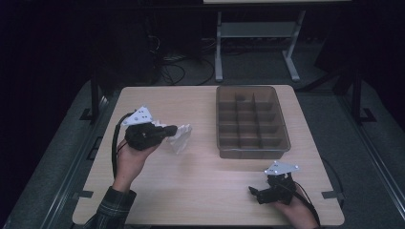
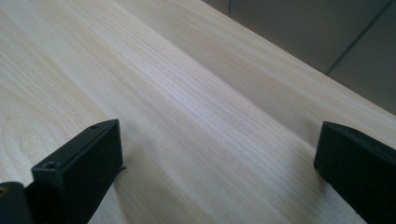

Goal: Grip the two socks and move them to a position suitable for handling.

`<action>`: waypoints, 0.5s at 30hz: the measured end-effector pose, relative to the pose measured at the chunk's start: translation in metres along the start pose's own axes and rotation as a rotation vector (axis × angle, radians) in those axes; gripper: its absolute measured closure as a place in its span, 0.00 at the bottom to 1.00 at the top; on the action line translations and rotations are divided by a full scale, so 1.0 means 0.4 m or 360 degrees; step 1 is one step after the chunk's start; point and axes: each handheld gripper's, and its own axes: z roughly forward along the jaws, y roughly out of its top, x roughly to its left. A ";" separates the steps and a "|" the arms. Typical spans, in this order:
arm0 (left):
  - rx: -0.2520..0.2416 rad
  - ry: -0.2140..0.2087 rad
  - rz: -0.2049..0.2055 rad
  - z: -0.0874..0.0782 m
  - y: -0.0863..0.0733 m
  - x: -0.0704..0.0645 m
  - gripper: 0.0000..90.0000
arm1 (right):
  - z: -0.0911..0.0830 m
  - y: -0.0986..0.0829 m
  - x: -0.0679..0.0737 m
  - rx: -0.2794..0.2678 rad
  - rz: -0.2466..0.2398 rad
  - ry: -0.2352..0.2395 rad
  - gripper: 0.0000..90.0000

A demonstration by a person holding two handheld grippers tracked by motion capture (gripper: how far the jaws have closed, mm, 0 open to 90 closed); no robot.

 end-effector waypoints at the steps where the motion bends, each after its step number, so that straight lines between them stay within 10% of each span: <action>1: 0.0000 0.0001 0.0003 -0.006 -0.001 -0.003 0.98 | 0.000 0.000 0.001 0.0000 0.0006 0.0001 0.01; 15: 0.0004 -0.0017 -0.0026 -0.064 -0.045 -0.045 0.98 | 0.000 0.000 0.000 0.0003 0.0004 0.0002 0.01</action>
